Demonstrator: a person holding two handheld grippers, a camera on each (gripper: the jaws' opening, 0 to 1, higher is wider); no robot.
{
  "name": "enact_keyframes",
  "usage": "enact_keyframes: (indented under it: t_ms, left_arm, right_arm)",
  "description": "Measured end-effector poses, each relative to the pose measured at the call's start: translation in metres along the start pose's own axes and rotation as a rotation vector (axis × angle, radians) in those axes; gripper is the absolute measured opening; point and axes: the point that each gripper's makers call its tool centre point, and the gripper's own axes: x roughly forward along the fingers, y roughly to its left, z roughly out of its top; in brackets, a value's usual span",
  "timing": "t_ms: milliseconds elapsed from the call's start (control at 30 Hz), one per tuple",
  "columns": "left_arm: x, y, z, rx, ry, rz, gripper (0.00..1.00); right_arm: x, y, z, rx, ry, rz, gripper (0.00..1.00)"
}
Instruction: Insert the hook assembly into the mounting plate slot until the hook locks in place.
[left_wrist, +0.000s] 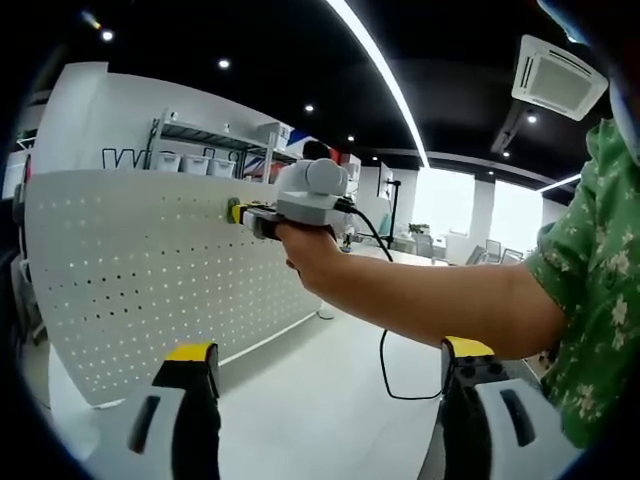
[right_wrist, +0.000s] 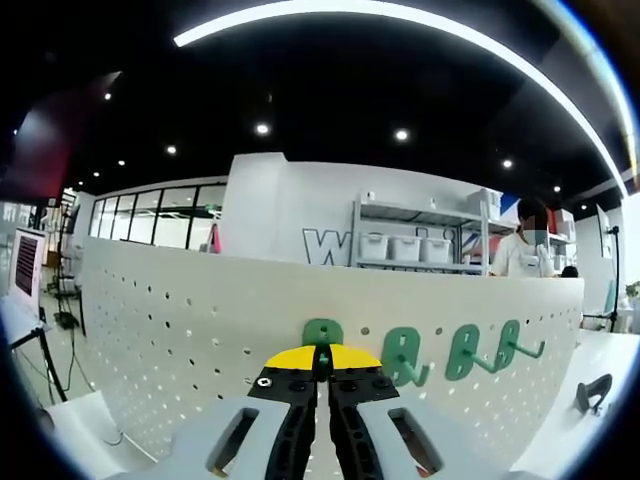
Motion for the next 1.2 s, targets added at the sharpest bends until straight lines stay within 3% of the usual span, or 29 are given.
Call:
enact_keyframes:
  t_ms: [467, 667, 867, 1200]
  left_arm:
    - [0.0011, 0.0005, -0.0011, 0.0, 0.005, 0.0, 0.94]
    - [0.0015, -0.0008, -0.0007, 0.002, 0.005, -0.001, 0.94]
    - [-0.0005, -0.0009, -0.0014, 0.0, 0.007, 0.004, 0.94]
    - [0.0002, -0.0025, -0.0016, 0.003, 0.009, 0.0, 0.94]
  right_arm:
    - [0.0013, -0.0026, -0.0039, 0.004, -0.001, 0.005, 0.05]
    - [-0.0001, -0.0008, -0.0028, -0.007, -0.003, 0.008, 0.01]
    - [-0.0023, -0.002, -0.0016, 0.045, -0.005, 0.007, 0.01]
    - [-0.0021, -0.0018, -0.0032, 0.028, 0.004, 0.011, 0.01]
